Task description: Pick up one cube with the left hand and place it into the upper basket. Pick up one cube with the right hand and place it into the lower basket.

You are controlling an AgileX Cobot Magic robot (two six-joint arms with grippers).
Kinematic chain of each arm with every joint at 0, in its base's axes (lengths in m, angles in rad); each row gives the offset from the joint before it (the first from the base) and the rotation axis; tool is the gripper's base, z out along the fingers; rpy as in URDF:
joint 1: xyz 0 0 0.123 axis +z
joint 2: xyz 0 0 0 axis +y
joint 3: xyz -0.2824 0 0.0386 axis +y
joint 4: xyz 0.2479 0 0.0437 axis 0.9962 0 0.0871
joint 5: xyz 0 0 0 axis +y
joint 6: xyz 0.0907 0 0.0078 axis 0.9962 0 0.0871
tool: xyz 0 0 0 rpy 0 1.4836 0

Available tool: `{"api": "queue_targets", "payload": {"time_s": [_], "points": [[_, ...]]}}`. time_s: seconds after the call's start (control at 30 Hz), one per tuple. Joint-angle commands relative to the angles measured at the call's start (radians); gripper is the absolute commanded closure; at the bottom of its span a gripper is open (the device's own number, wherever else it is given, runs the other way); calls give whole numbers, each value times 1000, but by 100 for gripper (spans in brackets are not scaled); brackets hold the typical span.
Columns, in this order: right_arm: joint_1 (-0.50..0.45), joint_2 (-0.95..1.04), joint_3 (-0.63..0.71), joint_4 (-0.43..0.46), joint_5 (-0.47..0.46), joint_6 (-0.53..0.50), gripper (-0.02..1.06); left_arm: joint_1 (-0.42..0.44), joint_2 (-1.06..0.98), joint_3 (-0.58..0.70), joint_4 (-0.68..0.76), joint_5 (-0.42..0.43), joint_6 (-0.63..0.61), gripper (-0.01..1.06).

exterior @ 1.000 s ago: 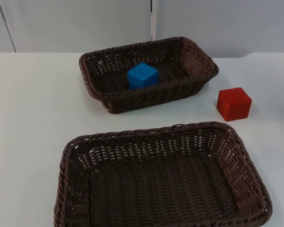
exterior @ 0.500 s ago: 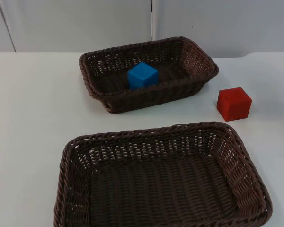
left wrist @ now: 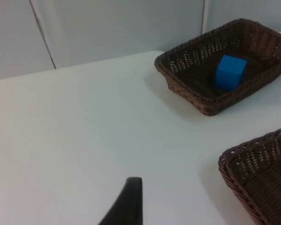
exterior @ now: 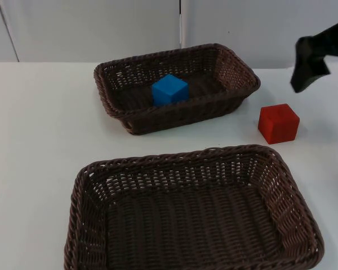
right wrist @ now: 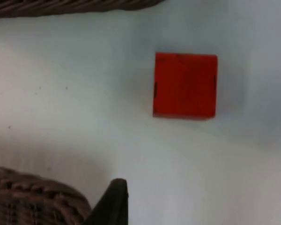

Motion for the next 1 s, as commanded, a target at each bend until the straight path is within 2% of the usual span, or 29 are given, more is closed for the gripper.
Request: {"api": "queue_targets", "payload": {"time_s": [0.0,0.13,0.63,0.8,0.97], "points": [[7,27,-9,-10,-62,8,-1,-3,-7,1,8,-3,0,13],[7,81,-9,-12,-177,8,-1,-3,-7,1,8,-8,0,13],[7,234,-9,-31,-377,8,-1,-3,-7,1,15,-8,0,13],[7,304,-9,-31,-497,8,-1,-3,-7,1,17,-8,0,13],[7,343,-9,-29,-551,8,-1,-3,-7,1,17,-8,0,13]]}}
